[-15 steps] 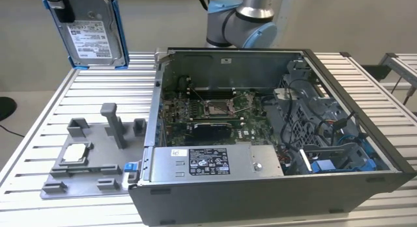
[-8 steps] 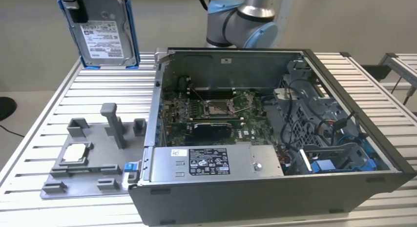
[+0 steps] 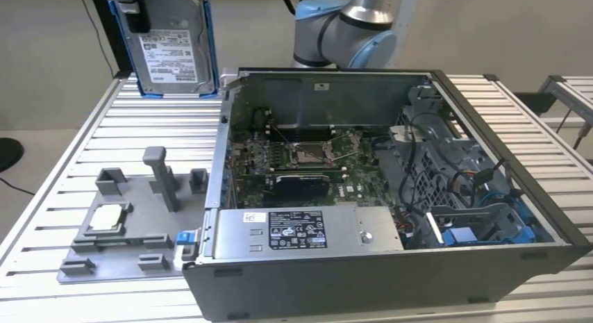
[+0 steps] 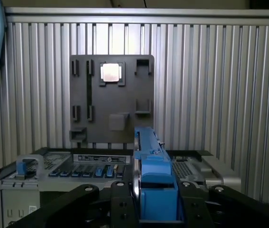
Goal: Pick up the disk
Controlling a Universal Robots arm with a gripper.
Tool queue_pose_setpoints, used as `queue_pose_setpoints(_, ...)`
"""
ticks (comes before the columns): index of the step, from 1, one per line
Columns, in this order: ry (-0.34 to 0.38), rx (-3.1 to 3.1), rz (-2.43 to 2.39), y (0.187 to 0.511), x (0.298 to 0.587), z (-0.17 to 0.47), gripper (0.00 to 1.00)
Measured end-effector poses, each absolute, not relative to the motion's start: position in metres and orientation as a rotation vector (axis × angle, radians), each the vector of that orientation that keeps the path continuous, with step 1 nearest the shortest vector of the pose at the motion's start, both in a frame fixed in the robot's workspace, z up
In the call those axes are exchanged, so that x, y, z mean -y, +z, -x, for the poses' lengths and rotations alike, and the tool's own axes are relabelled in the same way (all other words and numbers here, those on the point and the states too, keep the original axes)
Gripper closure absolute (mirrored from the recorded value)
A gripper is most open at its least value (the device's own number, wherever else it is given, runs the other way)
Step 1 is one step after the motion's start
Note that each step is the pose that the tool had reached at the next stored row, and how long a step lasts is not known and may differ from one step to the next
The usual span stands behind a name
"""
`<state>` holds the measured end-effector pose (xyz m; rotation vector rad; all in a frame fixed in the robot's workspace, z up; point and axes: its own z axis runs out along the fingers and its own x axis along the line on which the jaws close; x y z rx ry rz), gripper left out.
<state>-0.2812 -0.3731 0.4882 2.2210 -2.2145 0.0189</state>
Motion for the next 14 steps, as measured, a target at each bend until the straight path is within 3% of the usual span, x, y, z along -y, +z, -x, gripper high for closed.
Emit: queue_pose_setpoints(14, 0.018, 2.215, -2.221, 0.488, 0.373, 0.221, 1.0)
